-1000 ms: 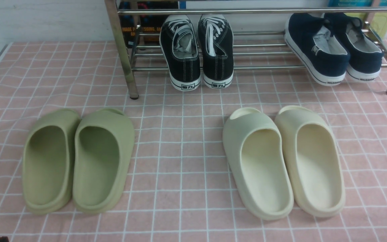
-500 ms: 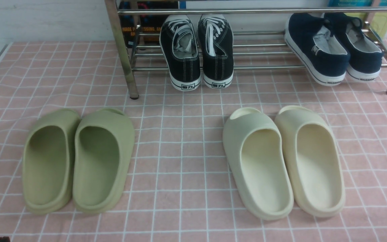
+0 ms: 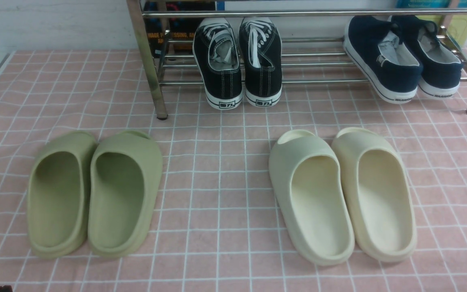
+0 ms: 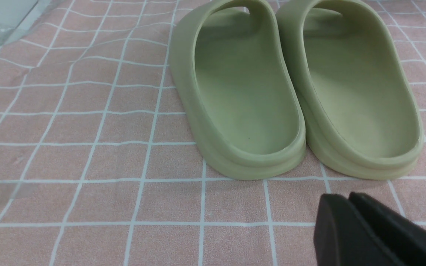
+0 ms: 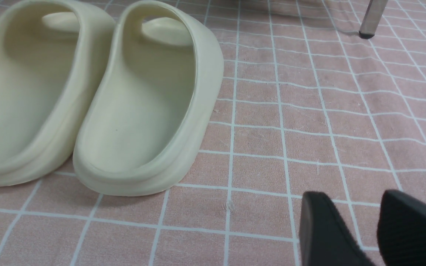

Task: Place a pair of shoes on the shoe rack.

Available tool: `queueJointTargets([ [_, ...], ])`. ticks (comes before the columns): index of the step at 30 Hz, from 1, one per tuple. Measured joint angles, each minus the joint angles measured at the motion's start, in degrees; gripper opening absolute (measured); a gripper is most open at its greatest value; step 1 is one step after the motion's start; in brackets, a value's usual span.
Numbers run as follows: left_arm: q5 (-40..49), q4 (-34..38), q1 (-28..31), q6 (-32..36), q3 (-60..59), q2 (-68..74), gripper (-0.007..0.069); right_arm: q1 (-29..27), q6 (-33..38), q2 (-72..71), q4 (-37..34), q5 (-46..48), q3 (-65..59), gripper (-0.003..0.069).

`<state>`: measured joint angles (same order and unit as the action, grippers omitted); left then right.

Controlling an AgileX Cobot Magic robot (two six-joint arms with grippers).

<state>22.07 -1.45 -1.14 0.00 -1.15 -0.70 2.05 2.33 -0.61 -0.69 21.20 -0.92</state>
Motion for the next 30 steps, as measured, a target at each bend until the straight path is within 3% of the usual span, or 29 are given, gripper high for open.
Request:
queueJointTargets([
  [30,0.0,0.0,0.0,-0.35,0.0,0.0,0.0093,0.0,0.0,0.0,0.0,0.0,0.0,0.024],
])
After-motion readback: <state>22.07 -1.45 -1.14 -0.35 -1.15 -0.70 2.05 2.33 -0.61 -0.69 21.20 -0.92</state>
